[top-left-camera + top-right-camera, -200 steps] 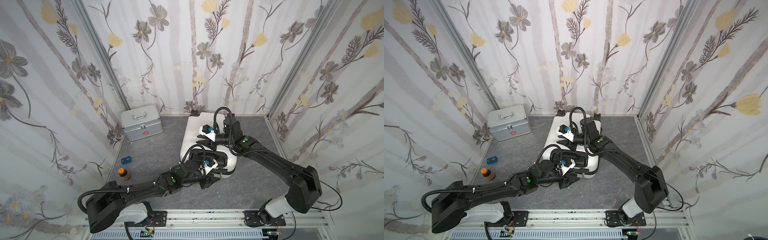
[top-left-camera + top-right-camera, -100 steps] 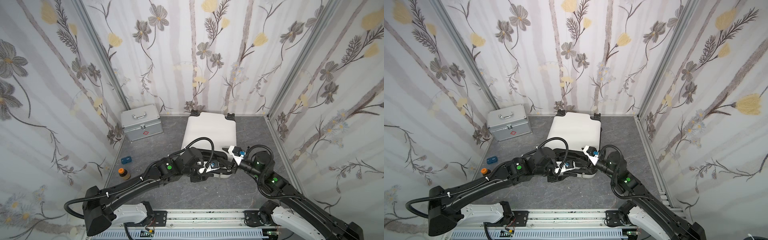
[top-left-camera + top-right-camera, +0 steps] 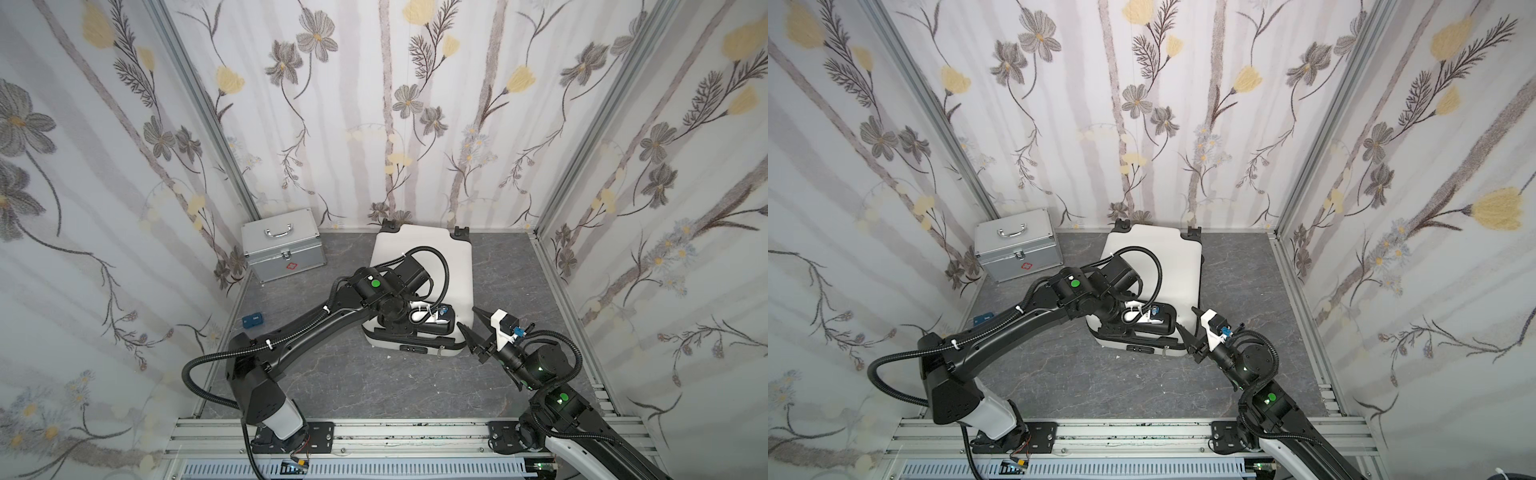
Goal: Open the suitcase zippers
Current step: Pick up the suitcase from the center of the board.
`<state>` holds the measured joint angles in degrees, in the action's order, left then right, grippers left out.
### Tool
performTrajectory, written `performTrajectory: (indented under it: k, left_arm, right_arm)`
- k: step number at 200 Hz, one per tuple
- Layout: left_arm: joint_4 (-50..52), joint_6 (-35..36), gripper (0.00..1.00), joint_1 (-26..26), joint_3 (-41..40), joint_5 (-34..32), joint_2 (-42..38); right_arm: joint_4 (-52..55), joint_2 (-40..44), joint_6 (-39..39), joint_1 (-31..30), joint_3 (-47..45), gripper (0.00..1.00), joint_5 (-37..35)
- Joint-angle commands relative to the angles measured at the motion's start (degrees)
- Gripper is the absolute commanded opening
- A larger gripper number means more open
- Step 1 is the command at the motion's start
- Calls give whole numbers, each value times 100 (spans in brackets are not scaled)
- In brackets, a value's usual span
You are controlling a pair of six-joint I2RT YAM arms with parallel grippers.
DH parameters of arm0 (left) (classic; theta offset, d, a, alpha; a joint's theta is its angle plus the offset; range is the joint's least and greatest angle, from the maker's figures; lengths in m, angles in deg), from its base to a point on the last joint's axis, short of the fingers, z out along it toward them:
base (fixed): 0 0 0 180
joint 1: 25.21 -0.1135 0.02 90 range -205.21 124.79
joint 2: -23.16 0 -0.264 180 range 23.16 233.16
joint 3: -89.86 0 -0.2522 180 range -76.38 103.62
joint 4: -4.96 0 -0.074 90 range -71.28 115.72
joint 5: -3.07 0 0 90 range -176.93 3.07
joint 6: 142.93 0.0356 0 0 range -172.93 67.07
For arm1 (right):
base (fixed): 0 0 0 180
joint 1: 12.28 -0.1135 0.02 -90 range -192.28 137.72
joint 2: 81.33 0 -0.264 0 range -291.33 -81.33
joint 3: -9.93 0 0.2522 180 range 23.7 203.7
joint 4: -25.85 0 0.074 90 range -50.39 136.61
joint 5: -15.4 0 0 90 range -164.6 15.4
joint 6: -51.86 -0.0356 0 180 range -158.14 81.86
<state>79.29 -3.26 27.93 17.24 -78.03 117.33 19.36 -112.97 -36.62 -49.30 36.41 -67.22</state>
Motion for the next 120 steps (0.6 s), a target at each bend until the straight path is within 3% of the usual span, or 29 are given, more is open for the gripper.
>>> performTrajectory:
  k: [1, 27, 68, 120]
  left_arm:
    - [776, 151, 60, -10, 441, -101, 447]
    - [1036, 49, 55, -31, 928, -121, 1039]
    - [1657, -207, 25, -175, 1818, 165, 1700]
    - [1395, -1091, 15, -690, 2263, 1029, 1366]
  right_arm:
    - [-224, 68, -169, -3, -77, 59, -98]
    - [-71, 181, -169, 0, -146, 59, -151]
    - [197, 465, -130, 1, -161, 59, -179]
    - [230, 919, -320, -1, -415, 59, -159]
